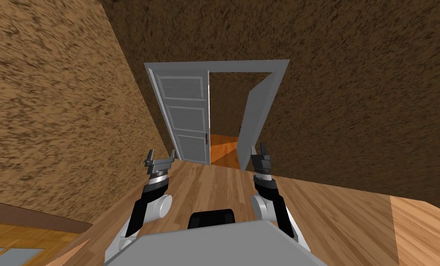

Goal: Push the door open

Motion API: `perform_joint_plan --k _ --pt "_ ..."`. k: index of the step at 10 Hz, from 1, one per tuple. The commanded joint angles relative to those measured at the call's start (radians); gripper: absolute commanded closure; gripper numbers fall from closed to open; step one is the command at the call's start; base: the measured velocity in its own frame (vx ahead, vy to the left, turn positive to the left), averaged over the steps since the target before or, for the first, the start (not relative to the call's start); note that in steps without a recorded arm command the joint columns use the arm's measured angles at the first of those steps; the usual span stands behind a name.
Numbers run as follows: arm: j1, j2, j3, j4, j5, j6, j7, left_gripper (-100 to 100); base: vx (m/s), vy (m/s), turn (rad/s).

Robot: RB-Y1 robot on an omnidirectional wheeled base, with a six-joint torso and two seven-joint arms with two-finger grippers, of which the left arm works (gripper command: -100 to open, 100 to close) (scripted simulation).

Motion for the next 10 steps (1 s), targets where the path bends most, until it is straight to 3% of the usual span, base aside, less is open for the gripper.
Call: perform_joint_plan --k 1,10 --pt "-0.014 0.001 -0.005 0.043 0.013 -0.012 0.021 -100 0.081 0.044 -0.133" --pt "-0.073 0.005 -0.029 0.250 0.095 -0.053 0.139 -100 0.085 0.055 -0.146"
